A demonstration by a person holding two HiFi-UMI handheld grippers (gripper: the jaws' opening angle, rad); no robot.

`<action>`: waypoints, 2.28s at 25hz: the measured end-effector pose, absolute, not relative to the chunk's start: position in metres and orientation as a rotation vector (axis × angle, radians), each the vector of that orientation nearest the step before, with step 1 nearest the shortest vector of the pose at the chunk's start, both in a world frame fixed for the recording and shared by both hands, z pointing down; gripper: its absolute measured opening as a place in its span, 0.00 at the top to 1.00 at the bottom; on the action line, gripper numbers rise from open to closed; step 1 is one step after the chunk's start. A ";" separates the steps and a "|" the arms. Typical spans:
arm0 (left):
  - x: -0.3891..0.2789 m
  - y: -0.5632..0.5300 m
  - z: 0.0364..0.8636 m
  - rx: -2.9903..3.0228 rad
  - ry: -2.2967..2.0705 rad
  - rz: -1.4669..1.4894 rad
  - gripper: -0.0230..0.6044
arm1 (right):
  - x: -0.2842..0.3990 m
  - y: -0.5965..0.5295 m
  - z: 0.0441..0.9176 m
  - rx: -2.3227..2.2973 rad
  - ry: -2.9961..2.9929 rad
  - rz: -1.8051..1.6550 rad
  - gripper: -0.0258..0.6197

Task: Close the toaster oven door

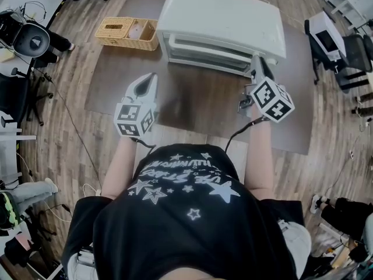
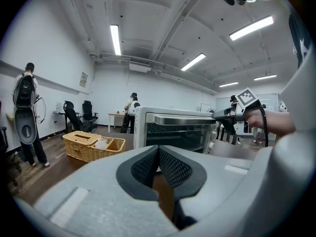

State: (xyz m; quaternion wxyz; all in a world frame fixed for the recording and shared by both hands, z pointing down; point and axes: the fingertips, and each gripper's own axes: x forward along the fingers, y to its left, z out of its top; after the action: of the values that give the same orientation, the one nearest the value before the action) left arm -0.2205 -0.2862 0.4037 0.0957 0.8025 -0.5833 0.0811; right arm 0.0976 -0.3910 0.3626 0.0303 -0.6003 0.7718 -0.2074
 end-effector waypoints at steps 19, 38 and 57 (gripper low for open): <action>-0.218 -0.238 0.409 2.213 -1.904 0.273 0.95 | 0.100 -0.397 0.362 -1.679 2.507 -0.599 0.78; -0.214 -0.111 0.427 2.047 -2.016 0.233 0.95 | 0.071 -0.317 0.379 -1.501 2.679 -0.573 0.86; -0.150 0.145 0.438 1.840 -2.170 0.161 0.95 | 0.071 -0.088 0.394 -1.155 3.006 -0.567 0.96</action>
State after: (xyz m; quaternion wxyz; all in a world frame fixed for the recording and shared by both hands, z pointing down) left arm -0.1497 0.1446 0.4383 0.1457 0.6388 -0.7534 0.0559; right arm 0.0715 -0.0879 0.3944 -0.0640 -0.3527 0.9174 -0.1731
